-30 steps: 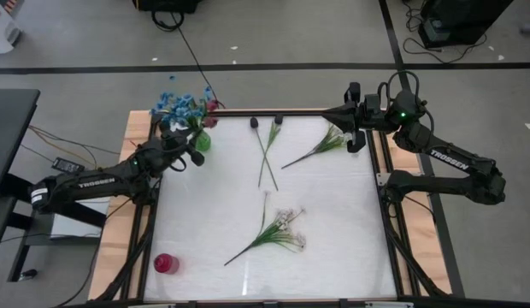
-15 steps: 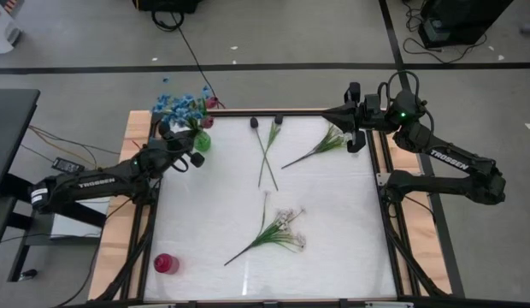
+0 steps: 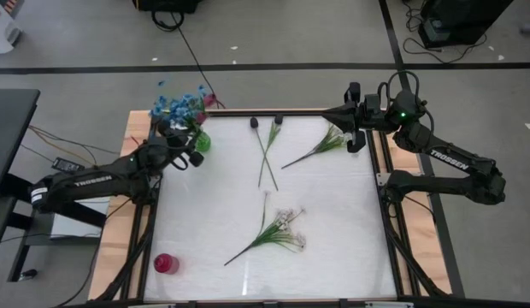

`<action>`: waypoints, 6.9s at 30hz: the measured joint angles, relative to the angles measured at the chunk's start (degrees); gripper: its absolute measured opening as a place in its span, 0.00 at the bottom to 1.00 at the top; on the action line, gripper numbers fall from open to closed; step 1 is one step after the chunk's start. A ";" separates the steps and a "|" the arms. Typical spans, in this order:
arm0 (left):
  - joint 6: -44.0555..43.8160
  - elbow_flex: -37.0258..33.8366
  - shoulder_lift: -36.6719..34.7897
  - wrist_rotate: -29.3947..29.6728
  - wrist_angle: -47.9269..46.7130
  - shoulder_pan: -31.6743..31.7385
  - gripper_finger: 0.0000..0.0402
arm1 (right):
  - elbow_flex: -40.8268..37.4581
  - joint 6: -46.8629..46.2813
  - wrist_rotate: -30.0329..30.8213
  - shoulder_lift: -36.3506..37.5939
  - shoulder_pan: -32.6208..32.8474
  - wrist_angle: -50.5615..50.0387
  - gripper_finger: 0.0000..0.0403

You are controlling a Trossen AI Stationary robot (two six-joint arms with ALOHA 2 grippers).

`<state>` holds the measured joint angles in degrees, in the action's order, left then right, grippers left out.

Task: Sort flowers into vase by color
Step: Put the bottom white flower into the red vase

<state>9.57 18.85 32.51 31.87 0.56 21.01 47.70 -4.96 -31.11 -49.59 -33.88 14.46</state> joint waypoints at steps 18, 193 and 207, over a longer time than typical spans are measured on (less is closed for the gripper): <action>-8.37 26.75 4.24 -10.63 -46.22 -4.96 0.52 | 0.00 -0.02 0.02 -0.02 0.02 0.00 0.12; -22.72 24.61 18.17 39.84 0.46 -112.62 0.02 | -0.01 -0.01 0.00 -0.02 0.05 0.03 0.12; 11.17 17.37 24.12 16.42 41.52 -102.92 0.02 | 0.00 -0.01 0.00 -0.02 0.04 0.02 0.12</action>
<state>20.75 36.22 56.63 48.29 42.08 -81.91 47.70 -4.97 -31.11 -49.60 -33.84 14.48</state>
